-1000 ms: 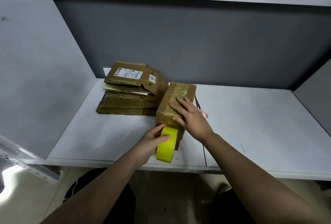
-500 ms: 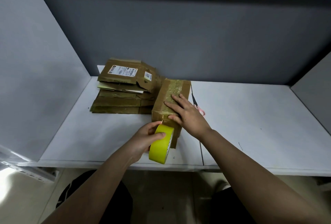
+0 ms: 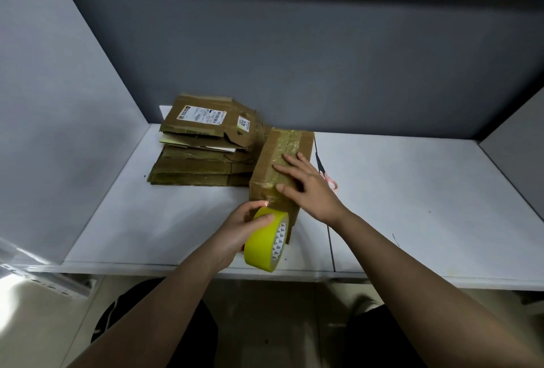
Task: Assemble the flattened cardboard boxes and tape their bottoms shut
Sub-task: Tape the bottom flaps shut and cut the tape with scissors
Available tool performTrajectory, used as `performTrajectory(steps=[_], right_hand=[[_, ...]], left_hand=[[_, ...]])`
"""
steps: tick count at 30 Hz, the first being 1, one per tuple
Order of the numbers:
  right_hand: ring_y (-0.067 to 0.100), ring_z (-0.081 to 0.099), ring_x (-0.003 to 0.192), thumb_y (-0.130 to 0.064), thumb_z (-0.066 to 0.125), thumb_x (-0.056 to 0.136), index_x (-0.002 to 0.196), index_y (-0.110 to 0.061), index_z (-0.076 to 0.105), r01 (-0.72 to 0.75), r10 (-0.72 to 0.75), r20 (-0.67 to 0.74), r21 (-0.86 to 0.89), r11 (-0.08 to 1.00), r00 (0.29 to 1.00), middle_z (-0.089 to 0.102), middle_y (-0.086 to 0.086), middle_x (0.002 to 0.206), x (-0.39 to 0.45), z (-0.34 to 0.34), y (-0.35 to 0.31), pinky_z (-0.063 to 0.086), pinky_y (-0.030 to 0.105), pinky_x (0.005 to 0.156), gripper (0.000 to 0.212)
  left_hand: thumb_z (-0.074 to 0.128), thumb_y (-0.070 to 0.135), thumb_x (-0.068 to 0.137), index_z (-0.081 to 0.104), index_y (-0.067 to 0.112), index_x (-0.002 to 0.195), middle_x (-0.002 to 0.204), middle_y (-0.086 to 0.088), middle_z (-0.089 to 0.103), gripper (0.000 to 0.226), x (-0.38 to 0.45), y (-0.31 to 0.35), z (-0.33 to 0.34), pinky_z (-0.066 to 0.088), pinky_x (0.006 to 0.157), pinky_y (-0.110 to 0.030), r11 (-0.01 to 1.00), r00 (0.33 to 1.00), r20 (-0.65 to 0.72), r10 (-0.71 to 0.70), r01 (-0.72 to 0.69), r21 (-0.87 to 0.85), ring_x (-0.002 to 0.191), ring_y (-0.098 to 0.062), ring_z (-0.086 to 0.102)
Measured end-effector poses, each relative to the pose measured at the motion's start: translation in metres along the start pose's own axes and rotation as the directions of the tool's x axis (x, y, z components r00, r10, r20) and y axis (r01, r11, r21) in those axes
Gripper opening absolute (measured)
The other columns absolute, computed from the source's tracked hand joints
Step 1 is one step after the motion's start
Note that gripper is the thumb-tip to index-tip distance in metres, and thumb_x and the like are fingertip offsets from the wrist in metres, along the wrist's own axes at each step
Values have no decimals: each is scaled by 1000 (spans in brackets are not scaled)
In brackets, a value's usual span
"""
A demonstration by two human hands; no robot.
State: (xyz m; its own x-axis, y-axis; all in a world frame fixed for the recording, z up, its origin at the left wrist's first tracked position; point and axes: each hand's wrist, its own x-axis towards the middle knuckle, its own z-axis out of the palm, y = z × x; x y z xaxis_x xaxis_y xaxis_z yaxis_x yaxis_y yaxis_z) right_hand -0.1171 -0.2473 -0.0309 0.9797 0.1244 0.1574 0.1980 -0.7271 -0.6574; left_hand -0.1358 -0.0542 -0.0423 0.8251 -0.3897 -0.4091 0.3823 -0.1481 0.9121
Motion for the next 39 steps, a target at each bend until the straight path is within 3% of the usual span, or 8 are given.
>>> performTrajectory(steps=[4, 7, 11, 16, 24, 30, 34, 39], right_hand=[[16, 58, 108, -24, 51, 94, 102, -28, 69, -105, 282, -421, 395, 913, 862, 65, -13, 109, -4, -10, 18, 43, 26, 89, 20], [22, 63, 94, -19, 42, 97, 97, -19, 69, -492, 544, -394, 232, 839, 741, 66, -11, 87, -6, -16, 54, 42, 27, 71, 26], [35, 47, 121, -21, 31, 100, 142, -16, 42, -568, 588, -44, -324, 756, 807, 49, 15, 131, 8, 0, 112, 42, 42, 95, 43], [25, 21, 140, -24, 32, 100, 152, -22, 13, -361, 486, 126, -517, 777, 865, 20, 5, 156, 25, 22, 150, 35, 46, 103, 55], [37, 58, 91, -28, 50, 96, 98, -2, 61, -504, 403, -304, -570, 649, 863, 67, 16, 88, 1, 28, 144, 40, 36, 67, 28], [24, 58, 79, -43, 62, 82, 85, -9, 58, -689, 799, 2, -504, 520, 601, 53, 0, 73, -28, -16, 114, 43, 25, 66, 34], [15, 43, 48, -49, 71, 69, 61, -4, 62, -751, 751, 276, -130, 647, 600, 58, 2, 56, -66, -56, 94, 33, 19, 47, 46], [13, 59, 66, -21, 65, 71, 90, -3, 71, -723, 532, 552, 204, 660, 642, 67, 4, 78, -123, -98, 69, 50, 21, 63, 27]], left_hand=[[66, 30, 85, 51, 31, 125, 119, -3, 57, 43, 1, -4, -3, 55, 80, -39, 999, 1000, -22, 10, -9, 43, 102, -24, 62], [67, 33, 83, 54, 33, 122, 119, -2, 58, 42, 2, -6, -4, 55, 86, -45, 998, 999, -35, 12, -10, 56, 103, -24, 63], [68, 40, 76, 55, 39, 116, 119, 2, 57, 42, 7, -7, -2, 54, 88, -47, 996, 998, -55, 20, -15, 90, 104, -21, 61], [68, 32, 81, 55, 36, 118, 112, 7, 60, 40, 15, -7, 0, 56, 79, -34, 996, 997, -78, 21, -14, 88, 99, -15, 62], [66, 25, 85, 53, 34, 120, 110, 7, 60, 38, 17, -6, 2, 56, 78, -32, 997, 996, -81, 35, -28, 76, 98, -15, 63], [64, 27, 88, 54, 34, 120, 115, 3, 57, 33, 12, -6, 1, 55, 85, -42, 994, 995, -91, 48, -39, 101, 101, -21, 61], [61, 27, 90, 56, 28, 116, 114, 0, 57, 26, 7, -6, 3, 56, 76, -38, 996, 993, -102, 62, -55, 71, 95, -24, 63], [63, 29, 89, 60, 27, 113, 113, -1, 59, 25, 4, -8, 1, 58, 76, -41, 998, 991, -122, 53, -50, 31, 94, -27, 65]])
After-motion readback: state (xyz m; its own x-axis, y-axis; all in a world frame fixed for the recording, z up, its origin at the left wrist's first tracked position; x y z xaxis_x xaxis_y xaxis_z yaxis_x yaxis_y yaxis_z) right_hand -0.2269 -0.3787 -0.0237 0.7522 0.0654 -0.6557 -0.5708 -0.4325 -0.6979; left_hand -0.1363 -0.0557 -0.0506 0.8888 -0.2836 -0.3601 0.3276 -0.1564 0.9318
